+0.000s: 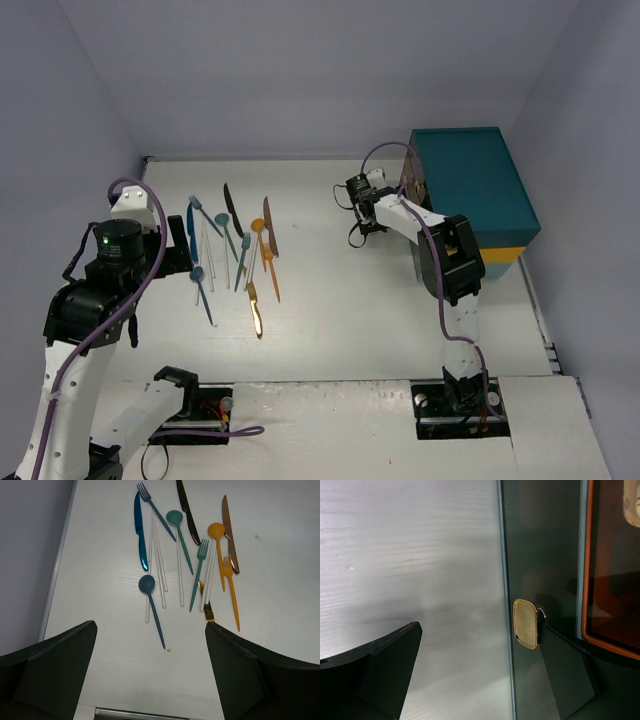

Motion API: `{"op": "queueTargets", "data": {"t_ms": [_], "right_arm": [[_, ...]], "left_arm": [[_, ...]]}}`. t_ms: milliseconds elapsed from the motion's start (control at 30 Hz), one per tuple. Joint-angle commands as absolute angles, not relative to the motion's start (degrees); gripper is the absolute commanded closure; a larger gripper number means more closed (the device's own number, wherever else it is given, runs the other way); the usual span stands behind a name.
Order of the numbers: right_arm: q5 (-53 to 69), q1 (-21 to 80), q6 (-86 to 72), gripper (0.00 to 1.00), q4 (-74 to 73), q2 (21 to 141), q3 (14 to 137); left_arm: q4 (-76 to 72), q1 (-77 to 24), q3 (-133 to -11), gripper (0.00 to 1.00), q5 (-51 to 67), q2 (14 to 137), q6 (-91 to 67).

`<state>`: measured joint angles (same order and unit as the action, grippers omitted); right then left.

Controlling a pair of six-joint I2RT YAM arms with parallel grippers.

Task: Sort the eating utensils into containers

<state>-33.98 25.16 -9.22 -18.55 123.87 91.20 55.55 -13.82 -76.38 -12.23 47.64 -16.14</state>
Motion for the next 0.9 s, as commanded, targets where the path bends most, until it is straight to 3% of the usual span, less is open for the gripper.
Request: {"op": "queueTargets", "data": {"t_ms": [0,133,600,867], "right_arm": [[-33.2,24.3,-9.2,0.01,-18.8,123.7,92.6],[-27.1,24.7,-9.0,0.05,-18.6,122.9,92.2],[-14.9,34.4,-12.3,0.06,-18.0,121.9,95.7],[-16.3,38.1,-13.9,0.02,-18.1,120.2,98.0]], "left_arm": [[53.8,-14.1,-76.8,0.12,-12.5,48.5,-16.0],[53.8,-14.1,-77.0,0.12,-12.7,48.7,-15.9],[53.9,-14.1,-76.8,0.12,-12.8,48.0,-15.5],[54.0,-14.2,-76.6,0.12,-13.3,47.4,-15.0]]}}
